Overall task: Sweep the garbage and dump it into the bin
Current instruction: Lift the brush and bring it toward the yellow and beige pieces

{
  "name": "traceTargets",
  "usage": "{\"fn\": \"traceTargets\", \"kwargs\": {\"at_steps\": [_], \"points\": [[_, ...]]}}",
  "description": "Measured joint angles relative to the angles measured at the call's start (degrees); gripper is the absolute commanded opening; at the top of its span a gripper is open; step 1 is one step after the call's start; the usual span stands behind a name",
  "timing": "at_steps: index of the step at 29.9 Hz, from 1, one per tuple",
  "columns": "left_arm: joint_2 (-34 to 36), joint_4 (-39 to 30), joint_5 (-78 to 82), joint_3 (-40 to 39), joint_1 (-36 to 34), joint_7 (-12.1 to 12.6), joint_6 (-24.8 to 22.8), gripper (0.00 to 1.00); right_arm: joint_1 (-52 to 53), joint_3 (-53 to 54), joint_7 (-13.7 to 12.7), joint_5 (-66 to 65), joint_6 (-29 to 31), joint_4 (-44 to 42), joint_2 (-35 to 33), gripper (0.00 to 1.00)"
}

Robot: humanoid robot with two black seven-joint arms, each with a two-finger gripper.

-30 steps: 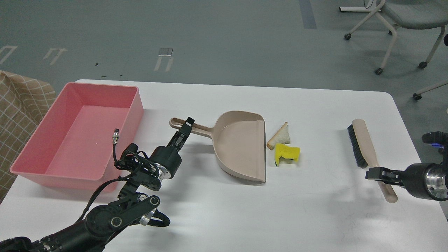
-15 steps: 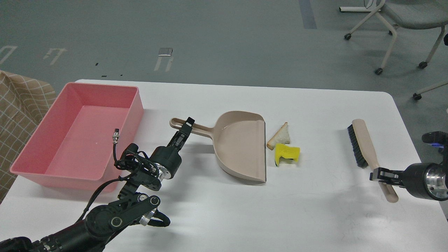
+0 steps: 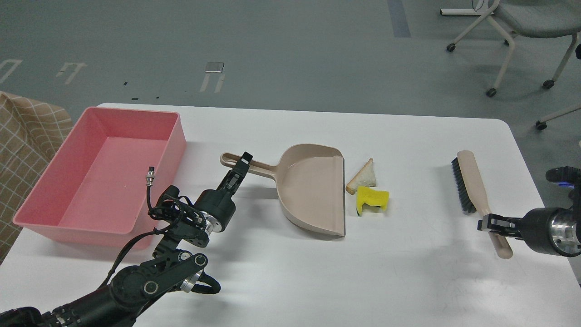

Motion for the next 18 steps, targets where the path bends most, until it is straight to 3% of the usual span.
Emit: {"fn": "traceTargets", "kwargs": {"at_steps": [18], "points": [[0.0,0.0,0.0,0.0,-0.4,0.1,0.0,0.0,0.6,2.6,-0.1,0.6,0.8,6.4,1.7,0.01]]}}
